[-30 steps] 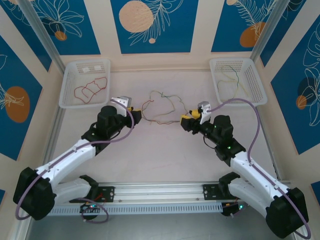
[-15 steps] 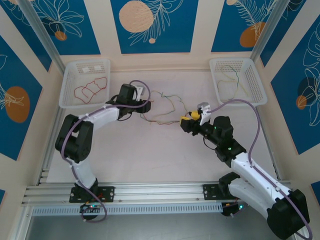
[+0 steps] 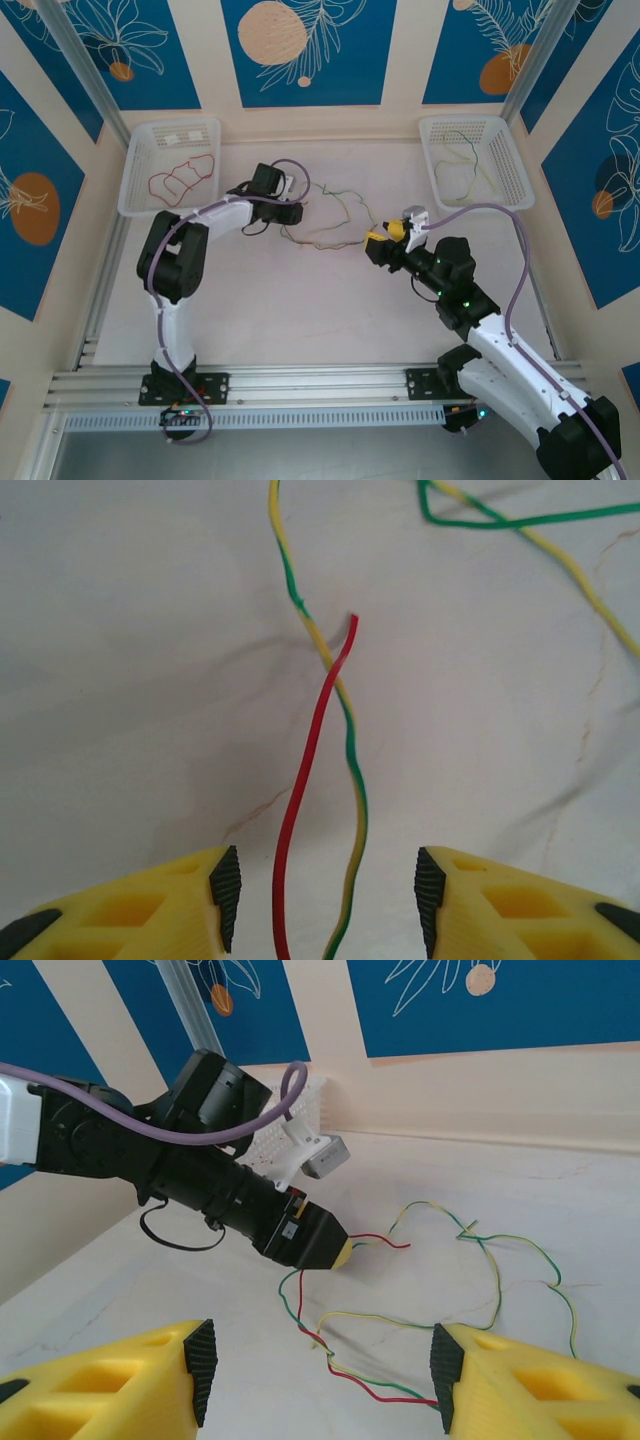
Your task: Untangle the cables
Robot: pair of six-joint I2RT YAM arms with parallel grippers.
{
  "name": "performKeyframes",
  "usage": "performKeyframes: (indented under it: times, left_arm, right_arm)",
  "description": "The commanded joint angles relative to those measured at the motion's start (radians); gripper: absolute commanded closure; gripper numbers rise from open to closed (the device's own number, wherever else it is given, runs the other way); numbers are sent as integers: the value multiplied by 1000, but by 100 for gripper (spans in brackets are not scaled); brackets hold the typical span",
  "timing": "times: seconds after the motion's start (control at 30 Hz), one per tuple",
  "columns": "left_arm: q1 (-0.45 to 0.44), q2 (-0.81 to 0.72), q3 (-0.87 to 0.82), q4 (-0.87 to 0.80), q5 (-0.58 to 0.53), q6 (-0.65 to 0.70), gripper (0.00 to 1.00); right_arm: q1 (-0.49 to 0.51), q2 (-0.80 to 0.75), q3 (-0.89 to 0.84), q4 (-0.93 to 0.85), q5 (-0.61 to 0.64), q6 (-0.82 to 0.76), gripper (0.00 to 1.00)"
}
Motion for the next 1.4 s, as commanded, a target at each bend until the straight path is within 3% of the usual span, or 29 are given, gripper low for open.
performKeyframes:
  times: [0.0,0.13,0.3,0.4,0.5,0.6,0.83,1.03,1.13,1.37]
  left_arm:
    - [10,41,31,-42,-31,33,59]
    - [8,36,21,-30,-39,28,83]
    - [5,16,10,-17,-20,24,98]
    - [1,-2,4,-16,-35,27,94]
    - [-4,-14,0,-18,-23,33,63]
    - [-5,-32,-10,-22,-27,29,56]
    - [-10,-89,-36,-28,-82,47,59]
    - [-10,-96,-34,-23,-82,52,72]
    - [-10,-83,-30,-29,-87,52,67]
    - [-7,-54,-24,-23,-107,61,68]
  right_arm:
    - [6,-14,-3,4,17,-24,39]
    - [7,-14,8,-15,16,-32,39]
    - [7,-14,4,-15,19,-33,39]
    - [8,-14,1,-15,14,-29,39]
    - [8,-12,-1,-18,13,-25,39]
    - [8,-16,-2,-23,14,-26,39]
    - [8,-16,-8,-22,12,-24,39]
    - [8,-17,-7,-18,17,-26,39]
    - [8,-19,-5,-19,19,-28,39]
    - [9,-27,-8,-21,15,-30,39]
